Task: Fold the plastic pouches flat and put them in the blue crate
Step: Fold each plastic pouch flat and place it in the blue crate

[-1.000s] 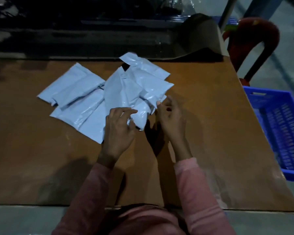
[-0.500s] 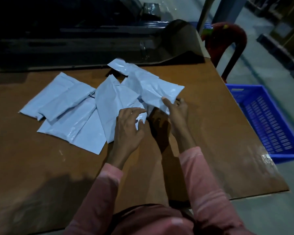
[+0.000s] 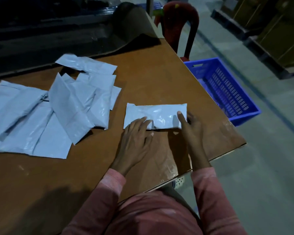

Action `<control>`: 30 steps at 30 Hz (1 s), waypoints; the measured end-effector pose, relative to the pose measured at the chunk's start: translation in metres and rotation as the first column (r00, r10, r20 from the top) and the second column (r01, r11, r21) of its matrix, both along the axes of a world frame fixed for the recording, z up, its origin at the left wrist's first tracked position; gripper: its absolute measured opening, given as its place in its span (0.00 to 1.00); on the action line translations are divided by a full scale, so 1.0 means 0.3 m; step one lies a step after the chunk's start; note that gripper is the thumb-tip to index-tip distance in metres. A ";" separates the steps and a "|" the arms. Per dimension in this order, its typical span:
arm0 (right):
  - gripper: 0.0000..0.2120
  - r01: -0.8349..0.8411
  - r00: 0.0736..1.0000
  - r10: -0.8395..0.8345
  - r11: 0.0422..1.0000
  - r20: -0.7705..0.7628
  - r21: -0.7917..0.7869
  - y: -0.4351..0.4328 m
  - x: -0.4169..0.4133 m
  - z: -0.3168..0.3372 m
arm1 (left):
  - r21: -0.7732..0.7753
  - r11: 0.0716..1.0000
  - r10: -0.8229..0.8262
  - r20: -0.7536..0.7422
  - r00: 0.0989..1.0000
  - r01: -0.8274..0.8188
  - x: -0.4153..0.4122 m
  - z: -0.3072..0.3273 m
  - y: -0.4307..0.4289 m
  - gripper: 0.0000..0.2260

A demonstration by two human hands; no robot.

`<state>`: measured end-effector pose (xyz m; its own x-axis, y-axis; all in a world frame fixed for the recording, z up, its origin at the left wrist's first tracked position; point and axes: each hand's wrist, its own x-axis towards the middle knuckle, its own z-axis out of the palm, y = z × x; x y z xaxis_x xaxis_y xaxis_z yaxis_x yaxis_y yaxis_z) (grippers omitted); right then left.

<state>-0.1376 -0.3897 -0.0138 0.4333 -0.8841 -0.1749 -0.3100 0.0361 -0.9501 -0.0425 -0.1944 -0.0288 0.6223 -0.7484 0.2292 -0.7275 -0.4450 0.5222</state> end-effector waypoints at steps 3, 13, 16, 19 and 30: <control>0.31 -0.068 0.959 -0.071 0.884 -0.275 -0.462 -0.014 -0.021 -0.031 | -0.011 0.999 0.047 0.008 0.999 -0.047 -0.009 0.017 -0.025 0.20; 0.20 -0.562 0.809 0.183 0.519 -0.558 -0.644 0.045 0.090 -0.053 | 0.168 0.981 0.065 0.185 0.981 -0.097 0.074 0.024 -0.146 0.25; 0.22 -0.590 0.779 0.163 0.514 -0.605 -0.622 0.038 0.112 -0.056 | 0.237 0.966 0.060 0.201 0.978 -0.108 0.098 -0.001 -0.178 0.28; 0.23 -0.597 0.777 0.128 0.462 -0.616 -0.656 0.047 0.125 -0.054 | 0.273 0.953 0.073 0.199 0.977 -0.127 0.103 -0.018 -0.204 0.31; 0.24 -0.614 0.734 0.020 0.445 -0.679 -0.651 0.046 0.131 -0.088 | 0.283 0.945 0.082 0.280 0.957 -0.163 0.113 -0.075 -0.213 0.26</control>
